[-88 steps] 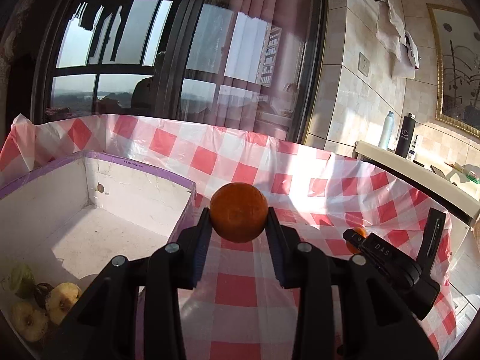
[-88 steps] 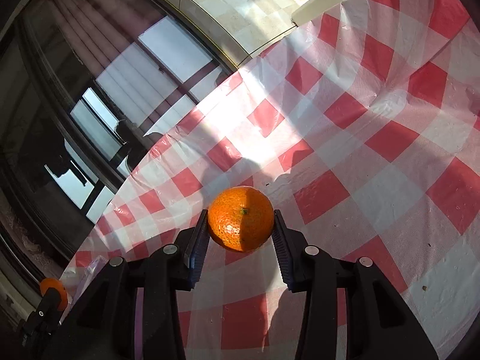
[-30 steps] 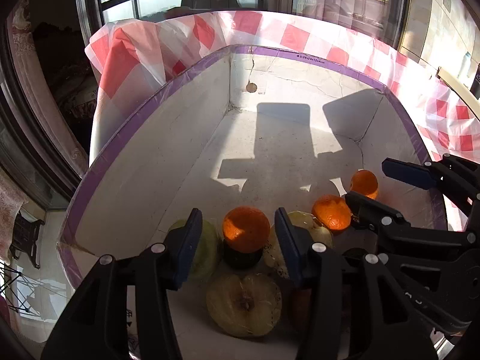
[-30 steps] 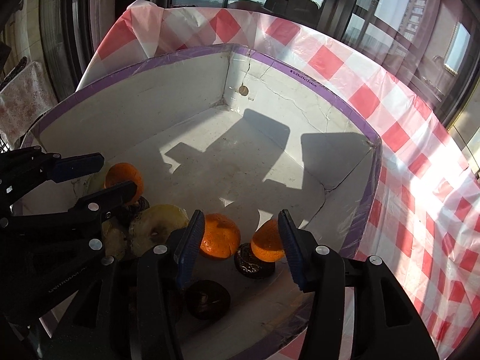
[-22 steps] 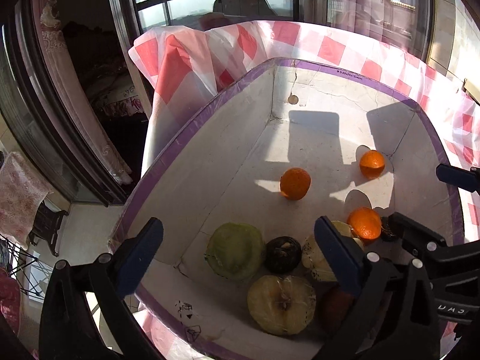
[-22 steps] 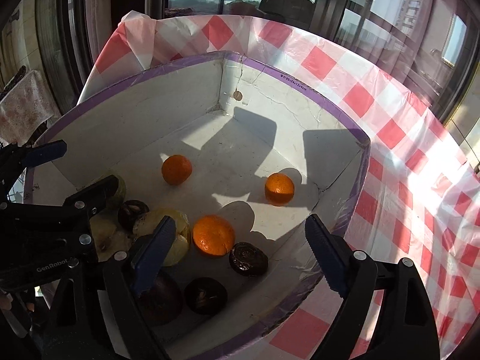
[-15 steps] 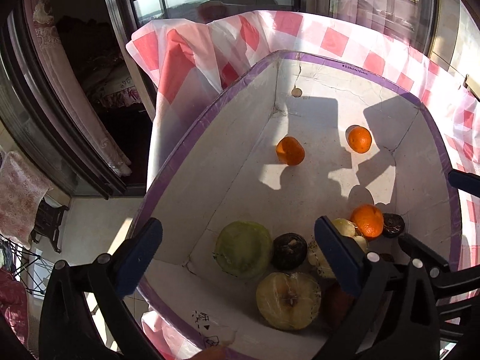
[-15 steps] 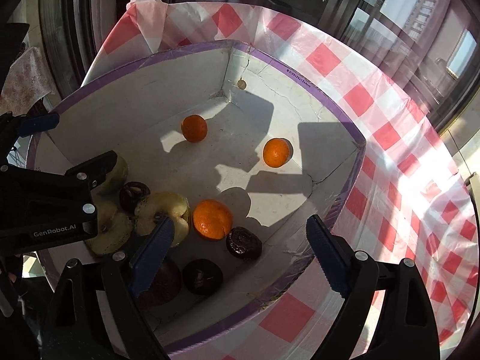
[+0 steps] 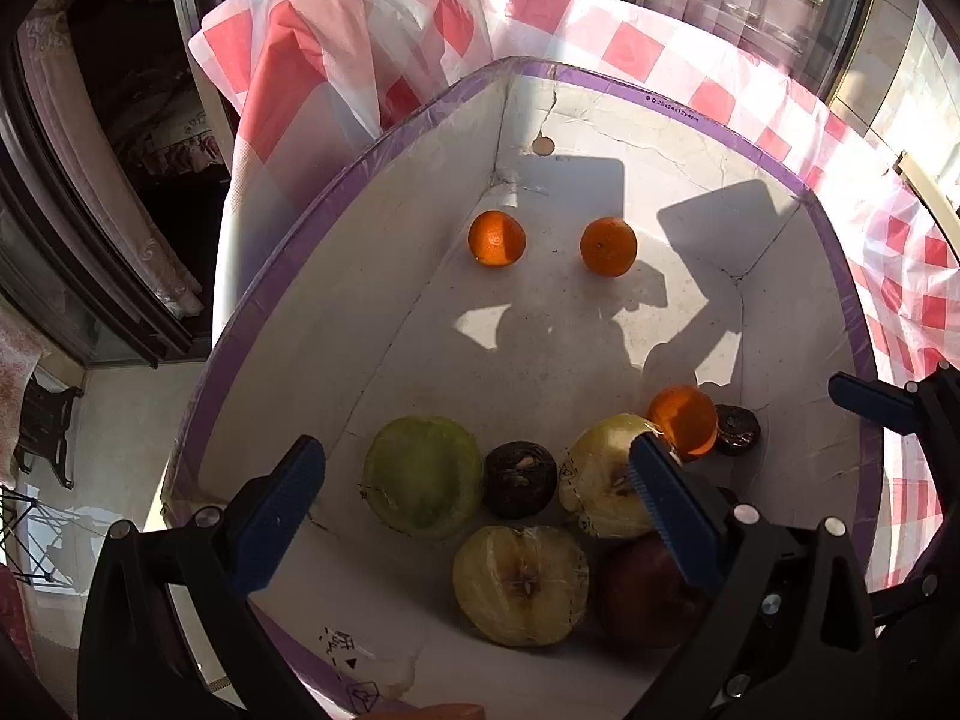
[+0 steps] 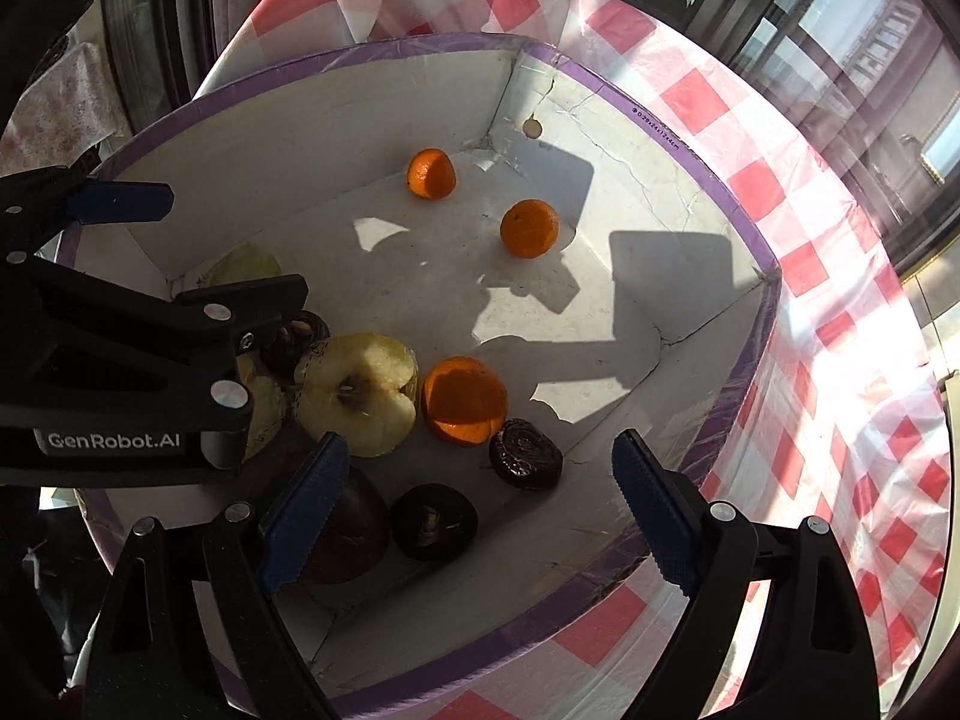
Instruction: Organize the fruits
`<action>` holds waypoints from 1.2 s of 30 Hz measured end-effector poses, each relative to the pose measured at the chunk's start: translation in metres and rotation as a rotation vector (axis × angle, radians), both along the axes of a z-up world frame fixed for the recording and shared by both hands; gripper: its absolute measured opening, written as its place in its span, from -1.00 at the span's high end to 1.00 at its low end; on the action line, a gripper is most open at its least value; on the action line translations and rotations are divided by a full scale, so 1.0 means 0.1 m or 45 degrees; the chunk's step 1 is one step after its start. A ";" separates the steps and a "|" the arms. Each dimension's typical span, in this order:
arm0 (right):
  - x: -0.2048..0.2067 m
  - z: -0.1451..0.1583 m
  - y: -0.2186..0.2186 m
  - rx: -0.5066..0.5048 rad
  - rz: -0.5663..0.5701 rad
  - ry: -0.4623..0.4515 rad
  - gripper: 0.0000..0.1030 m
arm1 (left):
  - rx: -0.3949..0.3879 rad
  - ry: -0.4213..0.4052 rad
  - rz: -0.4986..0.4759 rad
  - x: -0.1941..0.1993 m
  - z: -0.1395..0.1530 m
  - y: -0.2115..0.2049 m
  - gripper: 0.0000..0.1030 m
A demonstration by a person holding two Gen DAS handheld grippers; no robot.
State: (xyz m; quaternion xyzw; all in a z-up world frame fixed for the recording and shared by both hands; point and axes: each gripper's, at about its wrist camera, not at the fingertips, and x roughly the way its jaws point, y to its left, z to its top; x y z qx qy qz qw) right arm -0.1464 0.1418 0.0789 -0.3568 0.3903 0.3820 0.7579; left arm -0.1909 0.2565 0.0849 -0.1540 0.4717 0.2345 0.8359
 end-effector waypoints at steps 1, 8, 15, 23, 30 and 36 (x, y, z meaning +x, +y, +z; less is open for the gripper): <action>0.00 0.00 0.00 -0.001 0.000 0.004 -0.68 | 0.005 0.006 0.000 0.01 -0.01 0.00 -0.96; 0.04 0.01 -0.01 0.021 -0.003 0.022 -0.68 | 0.031 0.025 0.007 0.03 -0.03 -0.01 -0.96; 0.04 0.00 -0.02 0.032 -0.007 0.022 -0.68 | 0.043 0.029 0.008 0.03 -0.04 -0.01 -0.96; 0.03 0.00 -0.02 0.040 -0.007 0.027 -0.68 | 0.061 0.048 0.009 0.04 -0.05 -0.03 -0.96; 0.03 -0.01 -0.01 0.041 -0.009 0.028 -0.68 | 0.082 0.074 0.011 0.06 -0.06 -0.05 -0.96; 0.02 -0.03 0.01 0.047 -0.012 0.029 -0.68 | 0.099 0.090 0.017 0.07 -0.07 -0.06 -0.96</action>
